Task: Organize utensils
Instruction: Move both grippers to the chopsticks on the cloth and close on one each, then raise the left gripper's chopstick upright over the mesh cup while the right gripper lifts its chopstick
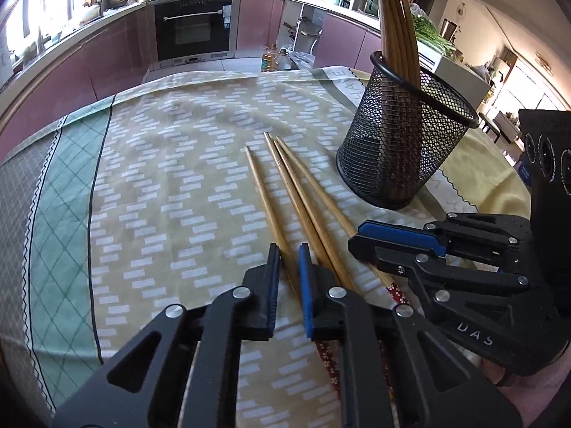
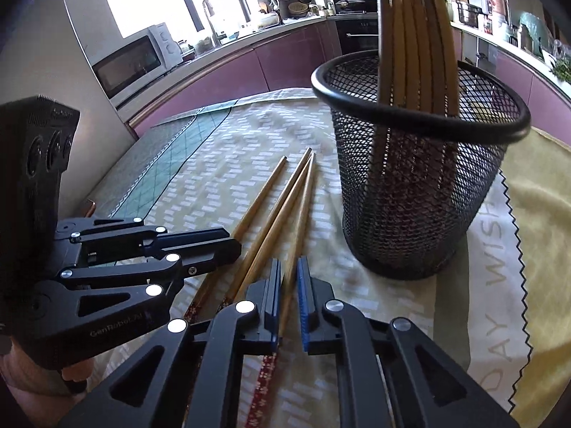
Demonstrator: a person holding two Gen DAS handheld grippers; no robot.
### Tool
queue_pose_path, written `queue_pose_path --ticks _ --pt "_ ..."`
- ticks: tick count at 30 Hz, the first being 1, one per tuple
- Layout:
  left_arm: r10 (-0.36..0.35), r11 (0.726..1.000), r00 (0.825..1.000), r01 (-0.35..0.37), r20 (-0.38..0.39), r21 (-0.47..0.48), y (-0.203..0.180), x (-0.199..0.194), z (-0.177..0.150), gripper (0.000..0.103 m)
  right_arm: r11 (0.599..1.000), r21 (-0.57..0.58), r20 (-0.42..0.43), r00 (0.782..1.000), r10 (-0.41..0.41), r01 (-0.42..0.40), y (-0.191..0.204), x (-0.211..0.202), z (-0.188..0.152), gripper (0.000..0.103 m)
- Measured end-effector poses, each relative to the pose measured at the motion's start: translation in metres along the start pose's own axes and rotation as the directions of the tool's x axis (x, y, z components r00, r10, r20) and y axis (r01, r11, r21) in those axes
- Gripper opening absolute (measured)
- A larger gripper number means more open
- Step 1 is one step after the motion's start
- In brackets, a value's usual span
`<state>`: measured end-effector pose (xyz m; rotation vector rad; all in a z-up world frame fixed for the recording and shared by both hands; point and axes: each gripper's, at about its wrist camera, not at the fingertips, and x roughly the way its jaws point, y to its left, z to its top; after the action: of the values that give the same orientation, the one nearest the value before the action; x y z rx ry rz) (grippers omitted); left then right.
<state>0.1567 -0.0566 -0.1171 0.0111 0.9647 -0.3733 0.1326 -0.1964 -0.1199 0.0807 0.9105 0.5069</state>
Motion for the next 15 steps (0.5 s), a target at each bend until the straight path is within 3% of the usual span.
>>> queue_pose_path --ticks 6,12,15 --pt "-0.025 1.000 0.999 0.025 0.022 -0.019 0.001 -0.013 -0.007 0.008 0.999 0.013 0.029 0.999 0.031 -0.032 -0.002 -0.014 -0.005 0.006" --pt "-0.037 0.999 0.999 0.037 0.007 0.017 -0.007 -0.016 -0.017 0.008 0.999 -0.028 -0.003 0.999 0.043 -0.043 0.004 -0.015 -0.011 0.006" --pt "-0.049 0.998 0.999 0.049 -0.015 0.025 -0.007 -0.013 -0.017 0.013 0.999 -0.042 -0.014 0.999 0.031 -0.032 0.006 -0.015 -0.010 0.008"
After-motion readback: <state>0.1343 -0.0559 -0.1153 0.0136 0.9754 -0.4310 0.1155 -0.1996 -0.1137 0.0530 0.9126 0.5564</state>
